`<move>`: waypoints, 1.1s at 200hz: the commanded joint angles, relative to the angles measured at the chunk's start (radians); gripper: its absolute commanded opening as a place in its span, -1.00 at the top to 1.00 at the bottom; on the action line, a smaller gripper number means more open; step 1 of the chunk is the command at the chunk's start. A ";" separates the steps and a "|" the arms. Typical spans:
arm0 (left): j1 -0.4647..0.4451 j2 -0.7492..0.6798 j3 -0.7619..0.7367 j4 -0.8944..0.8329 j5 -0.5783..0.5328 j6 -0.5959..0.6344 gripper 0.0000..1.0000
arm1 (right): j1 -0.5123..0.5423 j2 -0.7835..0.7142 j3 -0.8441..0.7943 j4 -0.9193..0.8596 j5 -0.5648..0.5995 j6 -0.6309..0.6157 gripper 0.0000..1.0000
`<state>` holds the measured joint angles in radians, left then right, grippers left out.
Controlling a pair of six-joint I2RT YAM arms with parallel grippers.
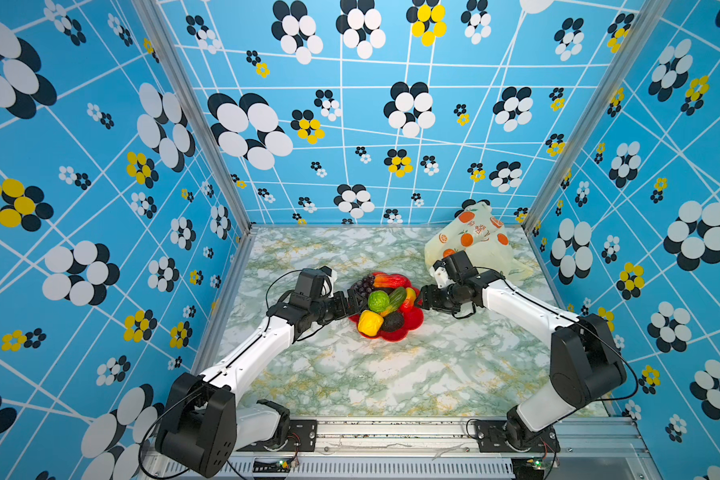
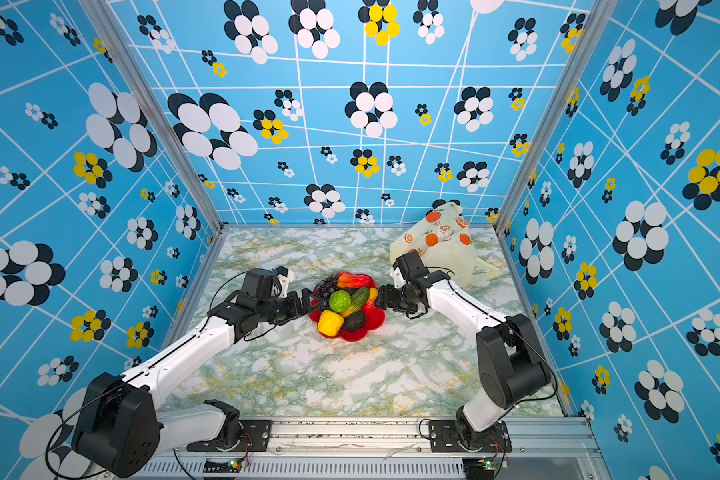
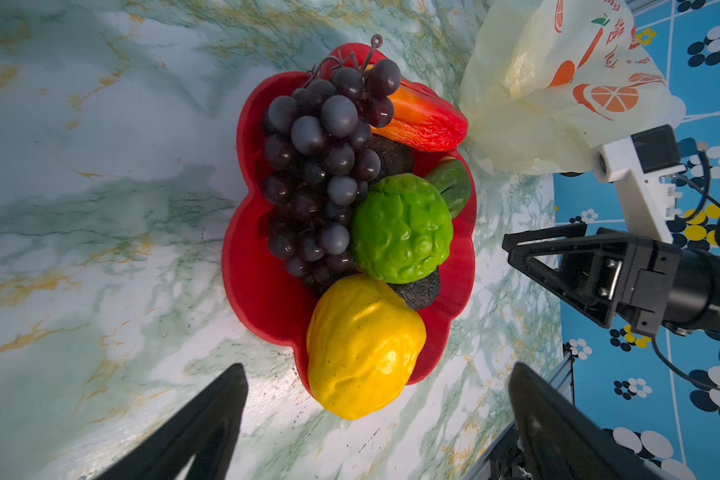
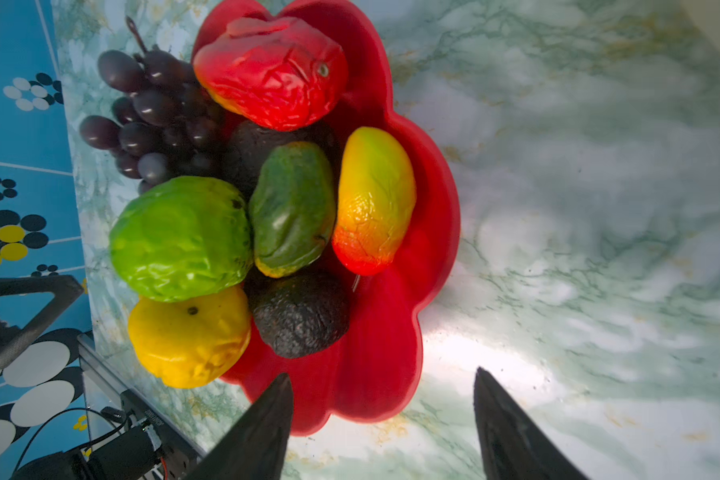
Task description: Place the fruits into the plastic bag
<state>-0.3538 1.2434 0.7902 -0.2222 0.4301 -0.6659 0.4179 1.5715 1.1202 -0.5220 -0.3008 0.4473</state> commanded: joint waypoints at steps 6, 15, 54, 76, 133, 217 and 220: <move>0.002 -0.043 0.015 -0.059 -0.028 0.035 -0.98 | -0.019 -0.162 -0.004 -0.097 0.142 0.023 -0.94; 0.005 -0.051 0.021 -0.068 -0.033 0.043 -0.98 | -0.033 -0.208 0.001 -0.130 0.222 0.042 -0.99; 0.016 -0.075 0.044 -0.088 -0.035 0.053 -0.98 | -0.242 -0.369 -0.060 -0.137 0.327 0.158 -0.99; 0.016 -0.092 0.042 -0.097 -0.033 0.054 -0.98 | -0.374 -0.393 -0.073 -0.106 0.301 0.182 -0.99; 0.026 -0.150 0.014 -0.122 -0.034 0.058 -0.98 | -0.471 -0.202 0.033 -0.015 0.206 0.163 -0.99; 0.094 -0.251 -0.037 -0.163 -0.033 0.076 -0.98 | -0.482 -0.018 0.246 -0.034 0.224 0.134 -0.99; 0.095 -0.250 -0.041 -0.160 -0.031 0.074 -0.98 | -0.480 -0.013 0.255 -0.049 0.231 0.134 -0.99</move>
<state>-0.2733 1.0138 0.7799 -0.3641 0.4000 -0.6090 -0.0650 1.5124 1.2896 -0.4919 -0.0872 0.5838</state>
